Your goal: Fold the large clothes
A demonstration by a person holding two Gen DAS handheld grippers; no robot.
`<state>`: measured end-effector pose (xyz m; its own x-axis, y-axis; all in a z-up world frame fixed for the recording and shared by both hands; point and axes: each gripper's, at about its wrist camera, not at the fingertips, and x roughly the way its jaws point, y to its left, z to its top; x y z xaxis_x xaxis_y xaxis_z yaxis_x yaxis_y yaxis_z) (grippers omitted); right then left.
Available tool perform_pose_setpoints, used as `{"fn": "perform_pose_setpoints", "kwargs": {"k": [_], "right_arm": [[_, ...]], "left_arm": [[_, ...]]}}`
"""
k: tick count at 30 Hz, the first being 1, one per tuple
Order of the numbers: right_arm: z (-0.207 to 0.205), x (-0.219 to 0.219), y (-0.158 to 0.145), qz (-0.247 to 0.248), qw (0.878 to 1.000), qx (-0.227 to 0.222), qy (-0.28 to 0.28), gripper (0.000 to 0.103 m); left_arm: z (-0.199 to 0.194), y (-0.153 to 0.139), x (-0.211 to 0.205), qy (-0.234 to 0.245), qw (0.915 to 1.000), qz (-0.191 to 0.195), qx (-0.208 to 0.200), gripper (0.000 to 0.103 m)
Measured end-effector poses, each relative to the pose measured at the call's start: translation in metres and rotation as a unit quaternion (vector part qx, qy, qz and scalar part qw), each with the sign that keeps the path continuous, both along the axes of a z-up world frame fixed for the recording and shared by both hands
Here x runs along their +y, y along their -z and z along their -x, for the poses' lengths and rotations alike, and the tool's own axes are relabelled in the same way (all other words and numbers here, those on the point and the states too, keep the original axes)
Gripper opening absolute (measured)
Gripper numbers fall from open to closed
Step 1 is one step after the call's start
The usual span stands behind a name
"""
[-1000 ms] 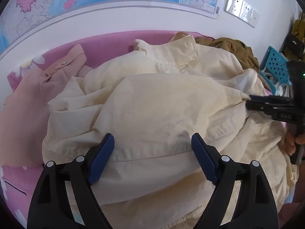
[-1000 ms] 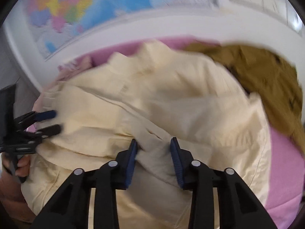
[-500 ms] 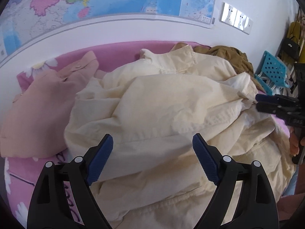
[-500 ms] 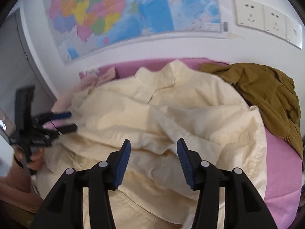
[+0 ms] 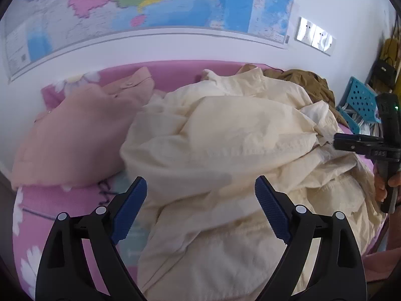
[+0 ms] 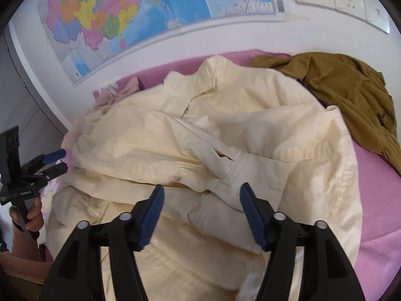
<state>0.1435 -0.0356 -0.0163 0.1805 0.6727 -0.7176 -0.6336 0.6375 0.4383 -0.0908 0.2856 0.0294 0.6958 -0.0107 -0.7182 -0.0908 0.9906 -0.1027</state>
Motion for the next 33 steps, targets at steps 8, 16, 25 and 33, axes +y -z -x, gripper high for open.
{"fn": "perform_pose_setpoints", "kwargs": {"k": [8,16,25,33], "right_arm": [[0.021,-0.049,-0.018,-0.049,0.999,0.013,0.016,0.068],[0.052,-0.102,-0.01,-0.057,0.997,0.028,0.045,0.077],[0.066,-0.163,0.023,-0.092,0.987,0.089,0.096,0.091],[0.08,-0.172,0.064,-0.122,0.975,0.162,0.087,0.093]], "left_arm": [[0.047,0.0,0.022,-0.02,0.9992,0.036,-0.004,0.088],[0.084,0.034,0.038,-0.038,0.9955,0.075,0.043,0.088],[0.129,0.059,0.048,-0.028,0.9827,0.174,0.056,0.089],[0.132,0.073,0.027,0.022,0.9725,0.221,0.07,0.092]]}}
